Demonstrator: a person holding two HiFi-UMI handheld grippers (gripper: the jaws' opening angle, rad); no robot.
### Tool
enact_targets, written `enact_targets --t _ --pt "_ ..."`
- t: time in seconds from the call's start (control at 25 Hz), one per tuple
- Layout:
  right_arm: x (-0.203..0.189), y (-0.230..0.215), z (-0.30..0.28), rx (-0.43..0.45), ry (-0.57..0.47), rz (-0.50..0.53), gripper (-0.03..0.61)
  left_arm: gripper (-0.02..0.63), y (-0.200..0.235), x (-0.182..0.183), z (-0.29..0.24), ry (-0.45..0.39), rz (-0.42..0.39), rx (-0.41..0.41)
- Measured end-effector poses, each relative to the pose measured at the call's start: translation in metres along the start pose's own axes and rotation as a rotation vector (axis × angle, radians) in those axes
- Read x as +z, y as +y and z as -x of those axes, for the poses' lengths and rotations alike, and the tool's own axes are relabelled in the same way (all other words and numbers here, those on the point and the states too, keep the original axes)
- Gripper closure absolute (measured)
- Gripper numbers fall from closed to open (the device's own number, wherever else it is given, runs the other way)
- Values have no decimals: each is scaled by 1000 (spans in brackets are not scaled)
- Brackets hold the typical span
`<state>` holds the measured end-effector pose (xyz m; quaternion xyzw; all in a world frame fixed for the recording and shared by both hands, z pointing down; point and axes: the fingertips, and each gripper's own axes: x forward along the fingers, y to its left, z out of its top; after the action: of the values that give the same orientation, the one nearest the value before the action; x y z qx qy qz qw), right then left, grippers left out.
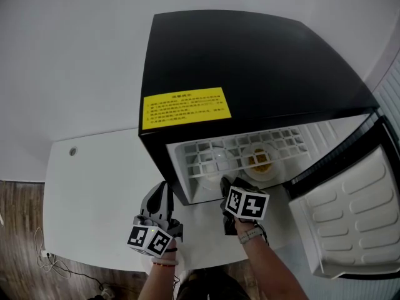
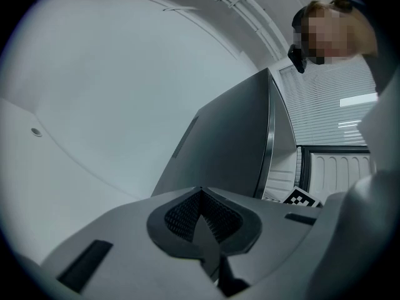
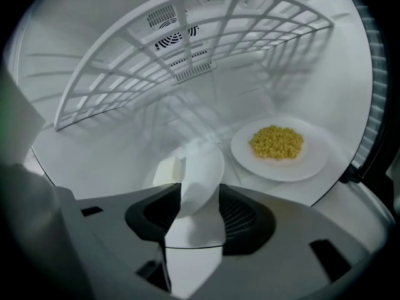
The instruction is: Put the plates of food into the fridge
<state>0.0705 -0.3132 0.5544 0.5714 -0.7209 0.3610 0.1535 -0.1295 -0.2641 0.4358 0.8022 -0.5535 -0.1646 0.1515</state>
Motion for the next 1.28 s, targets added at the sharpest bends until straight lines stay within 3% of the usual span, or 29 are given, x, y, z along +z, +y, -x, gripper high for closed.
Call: enact_targets --t 0.28,0.6,0.88,0.92,1.12,1.28 --pt "11 4 11 25 -84 53 331 607 1 3 2 -10 11 7" --pt "7 21 57 82 -213 226 330 607 -14 7 10 -20 31 -11" --pt "2 36 102 156 -284 218 331 607 -35 10 31 -8 52 -52" --pt "3 38 108 160 -299 215 340 607 -38 11 35 -11 57 -58" --pt "3 36 150 133 -395 240 560 607 -68 23 53 -37 97 -125" --pt "-8 38 177 147 -418 258 572 607 -80 35 74 -57 103 -153"
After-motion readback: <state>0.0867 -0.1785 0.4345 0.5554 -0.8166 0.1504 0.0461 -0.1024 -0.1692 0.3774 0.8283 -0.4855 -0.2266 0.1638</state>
